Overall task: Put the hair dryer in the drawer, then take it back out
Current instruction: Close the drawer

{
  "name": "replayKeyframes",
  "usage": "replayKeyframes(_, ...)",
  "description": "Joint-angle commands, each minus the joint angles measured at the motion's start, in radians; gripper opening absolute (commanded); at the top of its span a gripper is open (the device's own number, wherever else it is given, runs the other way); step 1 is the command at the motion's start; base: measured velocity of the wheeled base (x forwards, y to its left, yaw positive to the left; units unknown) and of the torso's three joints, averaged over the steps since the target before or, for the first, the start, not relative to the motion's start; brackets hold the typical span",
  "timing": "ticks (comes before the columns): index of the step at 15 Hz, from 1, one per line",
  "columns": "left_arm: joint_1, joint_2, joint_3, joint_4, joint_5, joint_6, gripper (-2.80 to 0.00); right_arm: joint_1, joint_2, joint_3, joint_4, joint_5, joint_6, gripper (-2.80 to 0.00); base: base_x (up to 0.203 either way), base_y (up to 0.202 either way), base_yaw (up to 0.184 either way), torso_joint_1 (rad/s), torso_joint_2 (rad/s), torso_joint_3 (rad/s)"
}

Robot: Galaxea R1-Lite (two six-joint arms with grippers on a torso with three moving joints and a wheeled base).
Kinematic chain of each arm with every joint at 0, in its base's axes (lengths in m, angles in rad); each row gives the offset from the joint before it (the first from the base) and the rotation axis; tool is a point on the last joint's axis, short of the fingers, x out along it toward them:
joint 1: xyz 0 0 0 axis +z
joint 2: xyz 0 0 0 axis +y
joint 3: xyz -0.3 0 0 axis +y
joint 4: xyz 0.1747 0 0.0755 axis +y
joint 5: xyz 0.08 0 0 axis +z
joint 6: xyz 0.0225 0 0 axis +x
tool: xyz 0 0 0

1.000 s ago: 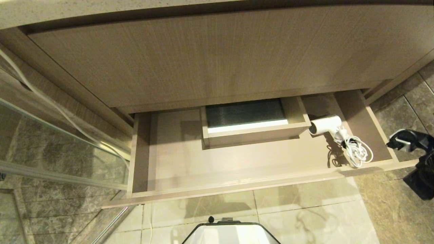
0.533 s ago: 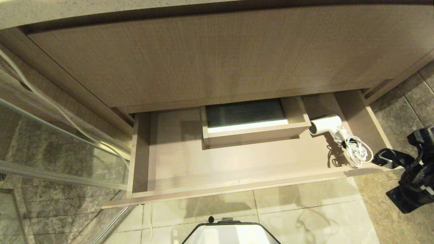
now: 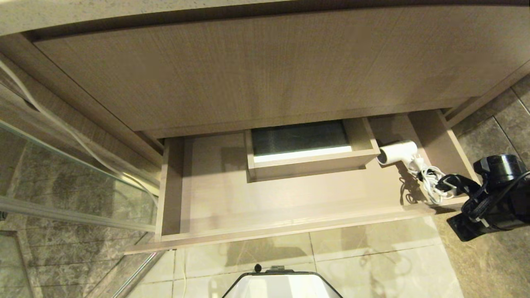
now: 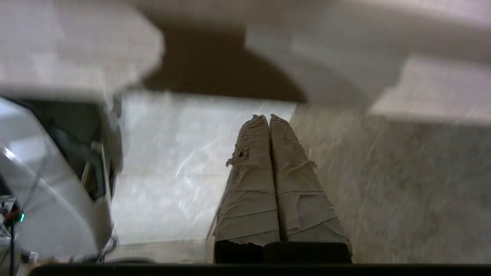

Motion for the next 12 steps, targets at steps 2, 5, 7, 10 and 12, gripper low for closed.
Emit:
replayKeyframes(2,0.000,0.000,-0.001,-0.001,0.000,0.000,-2.80,0.004,0.032,-0.059,-0.050,0.006,-0.002,-2.80,0.000,0.000,0.000,0.000,0.00,0.000)
replayKeyframes(5,0.000,0.000,0.001,0.000,0.000,0.000,-2.80,0.007,0.042,-0.113,-0.132,0.009,0.013,-2.80,0.000,0.000,0.000,0.000,0.00,0.000)
replayKeyframes(7,0.000,0.000,0.000,0.001,0.000,0.000,-2.80,0.011,0.051,-0.154,-0.206,0.010,0.017,-2.80,0.000,0.000,0.000,0.000,0.00,0.000)
replayKeyframes(10,0.000,0.000,0.000,0.000,0.000,0.000,-2.80,0.021,0.058,-0.194,-0.302,0.010,0.020,-2.80,0.000,0.000,0.000,0.000,0.00,0.000)
replayKeyframes(12,0.000,0.000,0.001,0.000,0.000,0.000,-2.80,0.025,0.061,-0.210,-0.363,0.011,0.020,-2.80,0.000,0.000,0.000,0.000,0.00,0.000)
